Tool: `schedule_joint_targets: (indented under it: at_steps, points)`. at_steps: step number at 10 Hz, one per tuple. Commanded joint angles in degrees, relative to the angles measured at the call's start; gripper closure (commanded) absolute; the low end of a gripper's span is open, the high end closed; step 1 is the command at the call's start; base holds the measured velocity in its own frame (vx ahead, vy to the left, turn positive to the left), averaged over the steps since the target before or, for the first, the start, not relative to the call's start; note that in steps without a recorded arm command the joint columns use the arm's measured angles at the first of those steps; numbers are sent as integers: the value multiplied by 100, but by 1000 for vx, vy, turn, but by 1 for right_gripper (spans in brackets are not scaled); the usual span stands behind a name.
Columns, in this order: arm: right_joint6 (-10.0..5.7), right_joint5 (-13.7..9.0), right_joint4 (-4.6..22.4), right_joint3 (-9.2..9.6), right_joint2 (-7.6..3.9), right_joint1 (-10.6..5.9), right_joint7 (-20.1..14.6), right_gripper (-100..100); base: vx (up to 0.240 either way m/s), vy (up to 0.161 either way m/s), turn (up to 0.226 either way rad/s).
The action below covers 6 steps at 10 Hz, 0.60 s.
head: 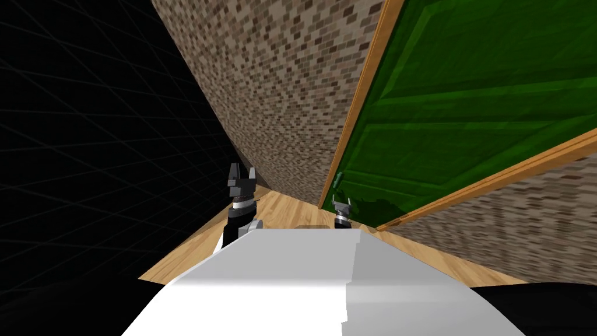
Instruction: Pull the door open
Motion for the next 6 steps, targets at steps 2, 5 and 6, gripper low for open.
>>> schedule_joint_targets:
  at_steps: [2,5,6]
  points:
    - [-154,-347,217,123,-76,-25,-200,-100,72,-66,155]
    - [-342,-697,506,265,-150,-70,-427,-100,71,-61,126]
    - [-405,-814,603,312,-175,-85,-502,-100,59,-69,153]
